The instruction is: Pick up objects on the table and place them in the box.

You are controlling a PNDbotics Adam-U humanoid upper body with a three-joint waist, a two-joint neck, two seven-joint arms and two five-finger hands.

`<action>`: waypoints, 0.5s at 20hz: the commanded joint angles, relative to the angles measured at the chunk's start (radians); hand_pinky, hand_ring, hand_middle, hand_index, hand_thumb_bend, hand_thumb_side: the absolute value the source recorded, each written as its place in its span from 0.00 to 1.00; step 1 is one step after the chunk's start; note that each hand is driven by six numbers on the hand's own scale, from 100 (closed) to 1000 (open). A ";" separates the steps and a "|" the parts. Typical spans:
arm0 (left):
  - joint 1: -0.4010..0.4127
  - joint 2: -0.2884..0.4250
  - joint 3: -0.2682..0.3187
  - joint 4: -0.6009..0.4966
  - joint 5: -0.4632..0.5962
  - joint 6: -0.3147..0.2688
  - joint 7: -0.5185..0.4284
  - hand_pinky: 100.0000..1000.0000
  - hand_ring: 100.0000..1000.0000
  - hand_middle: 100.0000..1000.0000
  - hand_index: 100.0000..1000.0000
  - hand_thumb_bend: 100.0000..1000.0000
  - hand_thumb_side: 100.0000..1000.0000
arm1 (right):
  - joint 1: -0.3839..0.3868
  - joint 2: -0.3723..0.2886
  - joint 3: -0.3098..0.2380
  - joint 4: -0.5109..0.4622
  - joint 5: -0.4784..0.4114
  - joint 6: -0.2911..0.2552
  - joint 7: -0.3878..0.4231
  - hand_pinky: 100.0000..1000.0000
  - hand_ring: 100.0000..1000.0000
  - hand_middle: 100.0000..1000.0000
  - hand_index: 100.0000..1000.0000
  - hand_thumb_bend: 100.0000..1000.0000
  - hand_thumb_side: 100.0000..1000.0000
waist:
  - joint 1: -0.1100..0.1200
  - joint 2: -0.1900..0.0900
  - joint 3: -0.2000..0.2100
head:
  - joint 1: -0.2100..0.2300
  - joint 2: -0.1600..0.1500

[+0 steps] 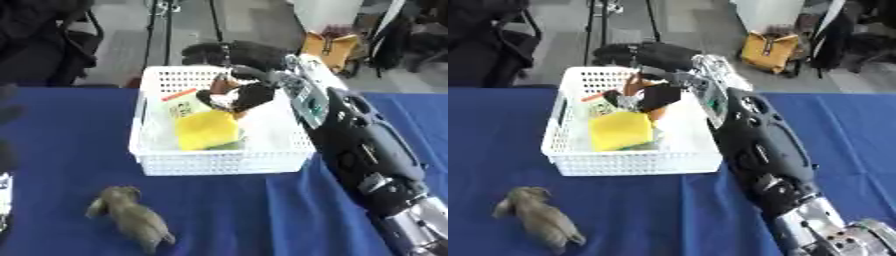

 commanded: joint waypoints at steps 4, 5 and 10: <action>-0.002 0.007 0.005 -0.014 0.005 0.003 -0.002 0.81 0.89 0.97 0.89 0.00 0.88 | -0.036 -0.038 -0.012 -0.065 -0.091 -0.001 0.147 0.82 0.95 1.00 1.00 0.18 0.93 | 0.005 -0.040 -0.003 | 0.004 0.004; -0.002 0.007 0.006 -0.014 0.005 0.004 -0.002 0.81 0.89 0.97 0.89 0.00 0.88 | -0.037 -0.040 -0.014 -0.070 -0.100 0.004 0.152 0.82 0.95 1.00 1.00 0.19 0.93 | 0.006 -0.042 -0.004 | 0.004 0.005; 0.001 0.008 0.008 -0.014 0.004 0.006 -0.001 0.81 0.89 0.97 0.89 0.00 0.88 | -0.039 -0.049 -0.018 -0.099 -0.141 0.030 0.159 0.81 0.94 1.00 1.00 0.19 0.94 | 0.008 -0.048 -0.007 | 0.006 0.008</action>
